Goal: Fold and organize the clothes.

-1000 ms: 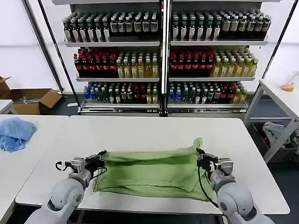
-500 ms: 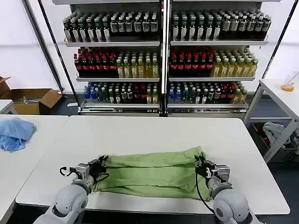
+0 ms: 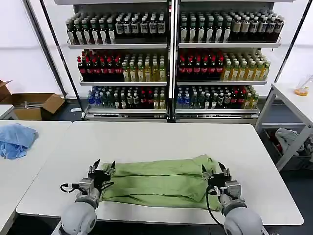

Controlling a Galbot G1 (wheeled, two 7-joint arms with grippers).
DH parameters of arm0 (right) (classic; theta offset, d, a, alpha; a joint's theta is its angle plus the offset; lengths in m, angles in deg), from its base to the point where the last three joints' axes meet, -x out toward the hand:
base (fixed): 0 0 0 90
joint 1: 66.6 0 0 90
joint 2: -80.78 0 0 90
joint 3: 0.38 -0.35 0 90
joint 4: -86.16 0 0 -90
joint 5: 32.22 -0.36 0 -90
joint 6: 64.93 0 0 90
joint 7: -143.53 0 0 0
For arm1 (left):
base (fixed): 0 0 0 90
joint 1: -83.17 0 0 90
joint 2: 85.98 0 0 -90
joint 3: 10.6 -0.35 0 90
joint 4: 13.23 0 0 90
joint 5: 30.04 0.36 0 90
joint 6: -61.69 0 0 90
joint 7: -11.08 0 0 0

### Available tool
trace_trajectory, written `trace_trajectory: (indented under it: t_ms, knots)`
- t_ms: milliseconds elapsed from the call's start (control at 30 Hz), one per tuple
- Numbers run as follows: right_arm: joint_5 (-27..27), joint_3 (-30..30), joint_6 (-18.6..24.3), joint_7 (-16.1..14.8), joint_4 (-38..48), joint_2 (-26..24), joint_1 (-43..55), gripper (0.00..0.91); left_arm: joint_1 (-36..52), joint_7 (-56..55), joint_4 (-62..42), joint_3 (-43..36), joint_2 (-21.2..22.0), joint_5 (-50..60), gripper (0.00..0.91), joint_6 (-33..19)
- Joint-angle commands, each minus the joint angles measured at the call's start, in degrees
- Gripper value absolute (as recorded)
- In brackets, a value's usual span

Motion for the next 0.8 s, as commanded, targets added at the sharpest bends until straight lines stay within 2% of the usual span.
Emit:
trace_trajectory:
  t_ms: [33, 367, 467, 500, 567, 667, 800]
  knots:
    - [4.9, -0.4, 1.1, -0.5, -1.5, 0.2, -3.1, 0.907, -7.2, -2.6, 0.8, 1.2, 9.8, 11.0, 0.907, -4.9]
    - [4.7, -0.2, 1.4, -0.1, -0.8, 0.3, -2.6, 0.907, -6.1, -2.8, -2.5, 0.9, 10.5, 13.9, 0.907, -3.9]
    - [4.6, -0.2, 1.5, 0.1, -0.7, 0.3, -2.7, 0.907, -5.9, -2.8, -3.4, 0.8, 10.7, 14.3, 0.554, -3.6]
    - [4.5, -0.2, 1.5, 0.1, -0.7, 0.3, -2.7, 0.907, -5.9, -2.8, -3.8, 0.7, 10.9, 14.5, 0.242, -3.7]
    - [4.4, -0.3, 1.5, 0.1, -0.7, 0.3, -2.6, 0.907, -6.1, -3.0, -4.2, 0.7, 11.1, 14.7, 0.071, -3.8]
    - [4.2, -0.4, 1.5, 0.3, -0.6, 0.2, -2.5, 0.907, -6.0, -3.5, -4.9, 0.8, 11.4, 15.6, 0.020, -3.5]
    - [3.9, -0.4, 1.5, 0.4, -0.8, 0.1, -2.4, 0.907, -6.0, -3.5, -5.2, 0.9, 11.4, 15.6, 0.020, -2.5]
